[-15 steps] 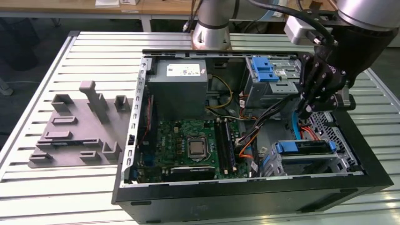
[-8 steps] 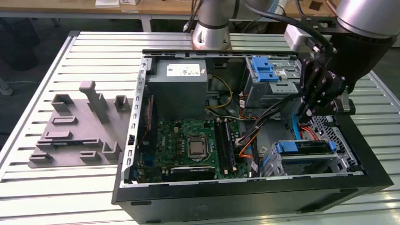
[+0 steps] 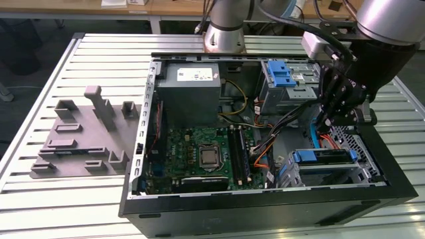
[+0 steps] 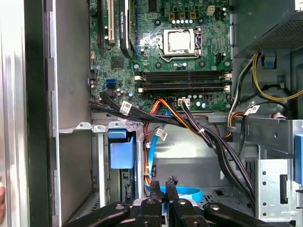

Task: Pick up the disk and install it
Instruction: 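Insert the second disk wire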

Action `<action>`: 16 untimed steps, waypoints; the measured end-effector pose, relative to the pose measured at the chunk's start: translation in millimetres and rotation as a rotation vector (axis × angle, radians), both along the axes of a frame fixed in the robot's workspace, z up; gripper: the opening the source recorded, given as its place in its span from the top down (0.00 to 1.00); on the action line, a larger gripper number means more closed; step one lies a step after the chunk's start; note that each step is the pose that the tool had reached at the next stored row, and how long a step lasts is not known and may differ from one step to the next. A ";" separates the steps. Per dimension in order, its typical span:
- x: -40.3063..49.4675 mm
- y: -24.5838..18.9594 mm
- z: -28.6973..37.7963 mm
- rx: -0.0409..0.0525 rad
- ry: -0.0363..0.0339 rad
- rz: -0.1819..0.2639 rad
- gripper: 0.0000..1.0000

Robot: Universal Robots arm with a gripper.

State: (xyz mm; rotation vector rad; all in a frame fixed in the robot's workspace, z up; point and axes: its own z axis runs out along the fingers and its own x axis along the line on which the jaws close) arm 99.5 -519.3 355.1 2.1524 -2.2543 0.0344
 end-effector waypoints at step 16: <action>0.0 -4.0 -2.1 0.0140 0.0000 0.000 0.84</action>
